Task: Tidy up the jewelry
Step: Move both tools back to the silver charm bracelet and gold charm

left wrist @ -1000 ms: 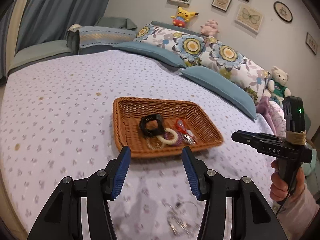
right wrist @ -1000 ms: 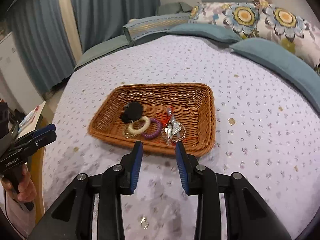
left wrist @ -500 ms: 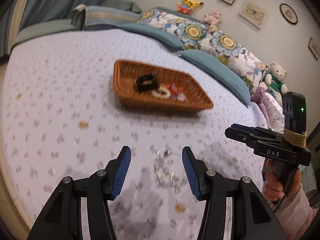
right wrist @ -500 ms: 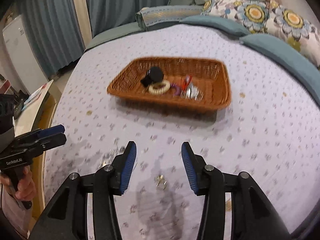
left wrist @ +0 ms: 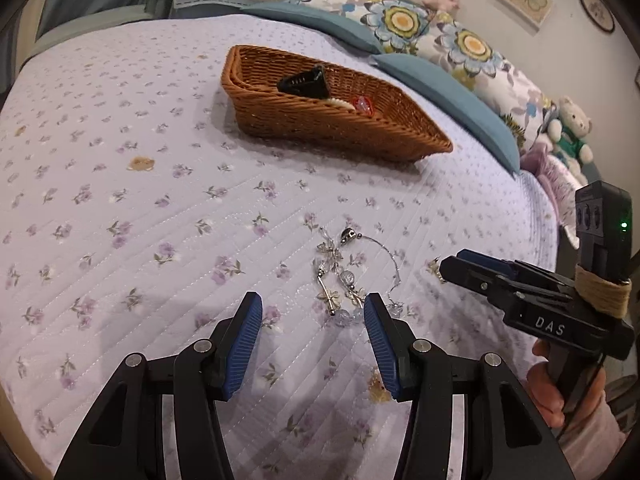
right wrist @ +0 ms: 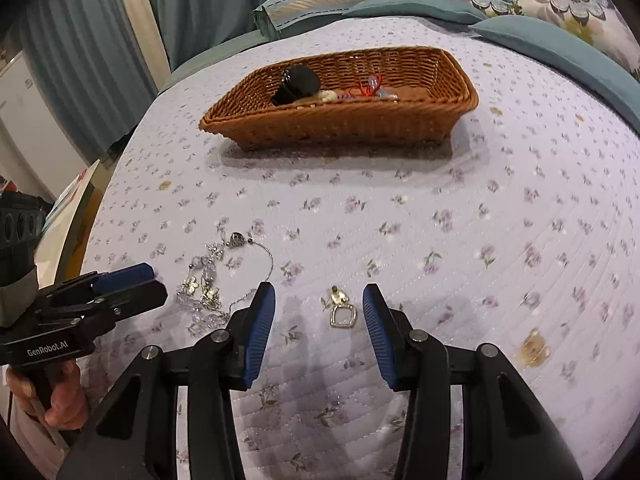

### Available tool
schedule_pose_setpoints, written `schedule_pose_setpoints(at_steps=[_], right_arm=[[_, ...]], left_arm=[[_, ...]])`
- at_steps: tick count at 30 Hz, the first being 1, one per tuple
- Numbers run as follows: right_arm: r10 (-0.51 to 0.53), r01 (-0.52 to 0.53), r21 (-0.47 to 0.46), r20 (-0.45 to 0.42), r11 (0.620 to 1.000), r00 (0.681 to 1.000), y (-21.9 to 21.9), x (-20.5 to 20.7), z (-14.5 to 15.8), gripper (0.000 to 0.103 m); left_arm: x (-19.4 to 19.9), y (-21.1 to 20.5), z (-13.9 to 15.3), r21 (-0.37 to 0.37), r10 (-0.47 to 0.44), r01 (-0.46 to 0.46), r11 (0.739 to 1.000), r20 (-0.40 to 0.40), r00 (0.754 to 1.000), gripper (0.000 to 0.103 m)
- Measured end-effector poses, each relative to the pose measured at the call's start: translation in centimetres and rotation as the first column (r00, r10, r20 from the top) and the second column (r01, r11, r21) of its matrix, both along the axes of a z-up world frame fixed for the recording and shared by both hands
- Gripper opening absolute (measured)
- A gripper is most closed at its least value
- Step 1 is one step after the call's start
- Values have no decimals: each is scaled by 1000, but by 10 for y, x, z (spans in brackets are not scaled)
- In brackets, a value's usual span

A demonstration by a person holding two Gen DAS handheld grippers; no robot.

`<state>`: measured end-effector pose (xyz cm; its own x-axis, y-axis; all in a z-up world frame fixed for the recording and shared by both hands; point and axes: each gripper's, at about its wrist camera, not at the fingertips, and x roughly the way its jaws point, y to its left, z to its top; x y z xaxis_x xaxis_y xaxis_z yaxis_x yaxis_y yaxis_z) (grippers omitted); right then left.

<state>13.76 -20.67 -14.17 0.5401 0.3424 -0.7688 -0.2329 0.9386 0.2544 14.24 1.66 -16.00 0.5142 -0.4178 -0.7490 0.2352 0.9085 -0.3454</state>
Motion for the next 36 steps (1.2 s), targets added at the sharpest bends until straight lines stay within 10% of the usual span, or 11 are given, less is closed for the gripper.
schedule_pose_setpoints(at_steps=[11,13,28,36], right_arm=[[-10,10,15,22,1000,1000,-3,-3,-2,49],[-14,14,6,30,1000,999,-1,-5,-1,49],[-32,31,54,14,998,999,-8,-2,-4,49],[-22,22,25,12,999,1000,-5,-3,-2,49]], left_arm=[[16,-31,-5,233,5,-9,972,16,1000,40],[16,-32,-5,260,4,-9,966,19,1000,25],[5,7,2,59,8,-7,998,-24,1000,10],[20,-32,-8,162,-26,31,986,-32,999,10]])
